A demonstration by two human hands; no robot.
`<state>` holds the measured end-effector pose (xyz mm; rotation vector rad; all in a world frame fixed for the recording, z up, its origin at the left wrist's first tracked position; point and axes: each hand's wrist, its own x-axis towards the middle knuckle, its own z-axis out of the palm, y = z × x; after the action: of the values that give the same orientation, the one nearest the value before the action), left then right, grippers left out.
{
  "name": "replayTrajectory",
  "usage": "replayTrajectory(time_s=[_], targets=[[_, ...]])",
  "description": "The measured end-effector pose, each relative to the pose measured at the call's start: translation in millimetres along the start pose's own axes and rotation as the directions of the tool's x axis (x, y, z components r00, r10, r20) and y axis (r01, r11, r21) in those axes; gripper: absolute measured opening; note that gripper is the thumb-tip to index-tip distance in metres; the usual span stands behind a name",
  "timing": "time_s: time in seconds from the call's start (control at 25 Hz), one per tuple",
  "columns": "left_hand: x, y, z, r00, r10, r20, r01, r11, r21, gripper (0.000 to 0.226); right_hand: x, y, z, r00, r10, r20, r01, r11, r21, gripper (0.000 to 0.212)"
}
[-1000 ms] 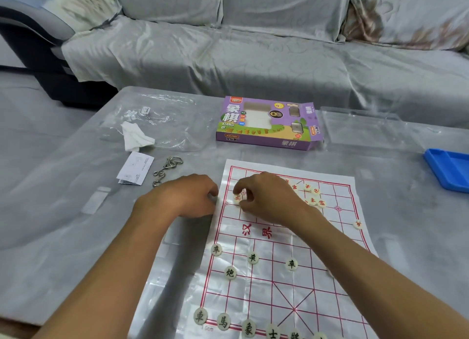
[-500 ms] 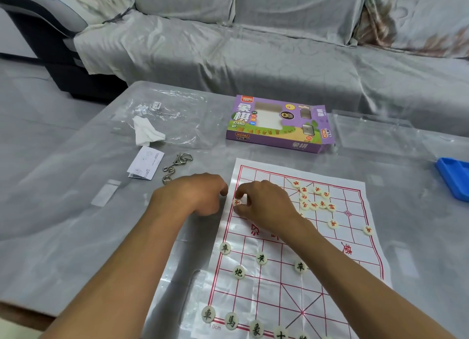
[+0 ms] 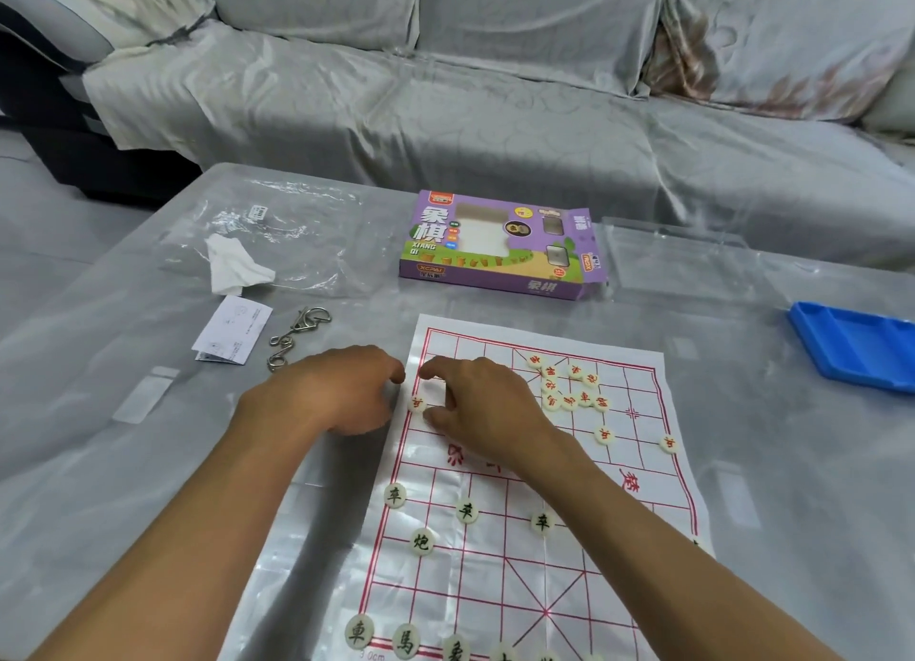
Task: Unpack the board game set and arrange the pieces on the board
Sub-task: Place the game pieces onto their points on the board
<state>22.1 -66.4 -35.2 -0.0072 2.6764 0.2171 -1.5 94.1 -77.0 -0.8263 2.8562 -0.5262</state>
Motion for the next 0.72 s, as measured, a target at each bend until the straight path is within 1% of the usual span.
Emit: replayTrajectory(time_s=[0.04, 0.12, 0.2, 0.24, 0.32, 0.36, 0.44, 0.6, 0.72], targets=[[0.7, 2.1, 0.7, 0.999, 0.016, -0.048, -0.016, 1.000, 0.011, 0.042, -5.9, 7.5, -11.1, 0.999, 0.012, -0.031, -0.011, 1.000, 0.009, 0.038], [3.9, 9.7, 3.6, 0.991, 0.064, -0.119, -0.063, 0.998, 0.015, 0.043, -23.9, 34.9, -36.5, 0.991, 0.090, -0.102, -0.083, 0.994, 0.071, 0.026], [7.5, 18.4, 10.5, 0.981, 0.134, -0.143, -0.134, 0.991, 0.007, 0.041, -45.1, 72.4, -57.6, 0.961, 0.210, -0.180, -0.183, 0.971, 0.155, 0.011], [9.9, 24.1, 15.0, 0.973, 0.175, -0.150, -0.175, 0.984, 0.015, 0.037, -55.9, 91.8, -65.4, 0.934, 0.278, -0.224, -0.233, 0.950, 0.208, 0.006], [14.7, 32.3, 24.4, 0.960, 0.230, -0.159, -0.227, 0.973, 0.035, 0.026, -70.8, 122.9, -73.4, 0.881, 0.381, -0.281, -0.313, 0.914, 0.260, 0.009], [16.7, 34.0, 27.6, 0.959, 0.237, -0.156, -0.236, 0.971, 0.025, 0.022, -74.6, 133.4, -74.0, 0.867, 0.406, -0.289, -0.337, 0.905, 0.261, 0.009], [19.4, 34.2, 31.0, 0.961, 0.241, -0.133, -0.243, 0.970, -0.001, 0.022, -76.4, 145.1, -70.8, 0.869, 0.412, -0.274, -0.352, 0.904, 0.243, 0.009], [22.6, 27.8, 31.2, 0.959, 0.265, -0.105, -0.267, 0.964, -0.008, 0.028, -71.4, 150.1, -61.3, 0.912, 0.347, -0.219, -0.315, 0.934, 0.167, 0.012], [23.4, 27.8, 29.1, 0.955, 0.281, -0.096, -0.283, 0.959, -0.009, 0.031, -69.2, 152.8, -59.0, 0.917, 0.341, -0.206, -0.320, 0.939, 0.130, 0.012]])
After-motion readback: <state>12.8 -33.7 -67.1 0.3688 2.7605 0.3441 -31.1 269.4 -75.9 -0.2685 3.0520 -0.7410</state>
